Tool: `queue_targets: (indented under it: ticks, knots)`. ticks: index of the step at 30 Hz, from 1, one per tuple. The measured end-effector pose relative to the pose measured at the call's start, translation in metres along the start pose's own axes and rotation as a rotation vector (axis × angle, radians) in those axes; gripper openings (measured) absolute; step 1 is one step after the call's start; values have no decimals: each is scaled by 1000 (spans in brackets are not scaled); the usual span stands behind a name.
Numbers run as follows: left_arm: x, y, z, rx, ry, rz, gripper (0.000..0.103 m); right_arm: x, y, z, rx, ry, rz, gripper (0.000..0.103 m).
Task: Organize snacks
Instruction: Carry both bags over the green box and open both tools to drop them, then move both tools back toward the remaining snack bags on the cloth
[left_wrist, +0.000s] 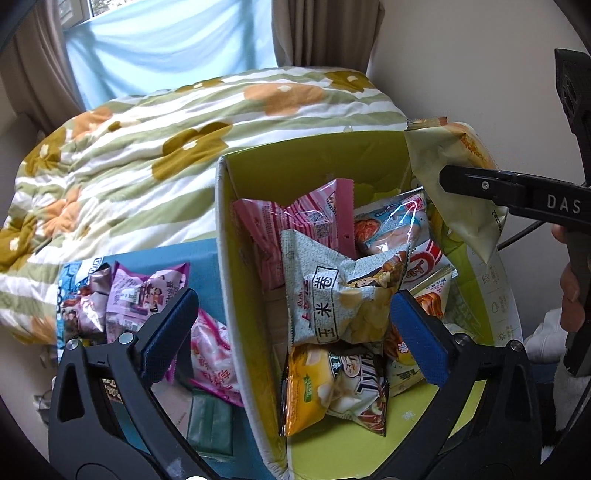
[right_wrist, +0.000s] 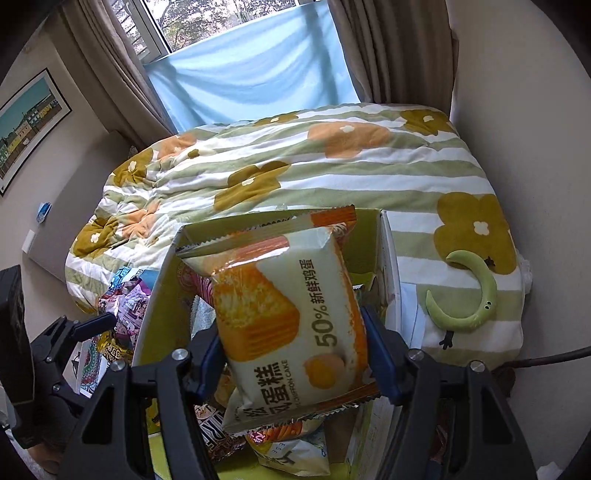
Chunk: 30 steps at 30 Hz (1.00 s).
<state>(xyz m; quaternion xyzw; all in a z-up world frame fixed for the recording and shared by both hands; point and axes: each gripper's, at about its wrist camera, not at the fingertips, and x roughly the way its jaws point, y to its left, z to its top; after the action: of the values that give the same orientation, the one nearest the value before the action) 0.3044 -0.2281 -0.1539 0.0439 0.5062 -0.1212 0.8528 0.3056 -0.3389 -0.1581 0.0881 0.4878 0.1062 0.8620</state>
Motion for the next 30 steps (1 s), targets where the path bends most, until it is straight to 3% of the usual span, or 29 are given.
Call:
queue_targets:
  ticks: [7,9,11,12,21,30]
  knots:
    - [-3,17,-1,-33,-8,21,103,33,7,20,-11,47,-30,64]
    - [-5,21,-3,-40,-9,25,103,36,8,22,-9,26,-41,73]
    - [-5,23,-7,-50,-8,26,103,32,8,21,4,-7,-31,101]
    - [-6,24,-9,-54,-8,24,103,29,8,20,6,-22,-23,102]
    - [-24,25,-25,-62,-31,30,103,3,17,-2,-28,-72,-41,102]
    - [-71,34,-37,-61,-79,77,103,-33,43,-9,-98,-119,-38,102]
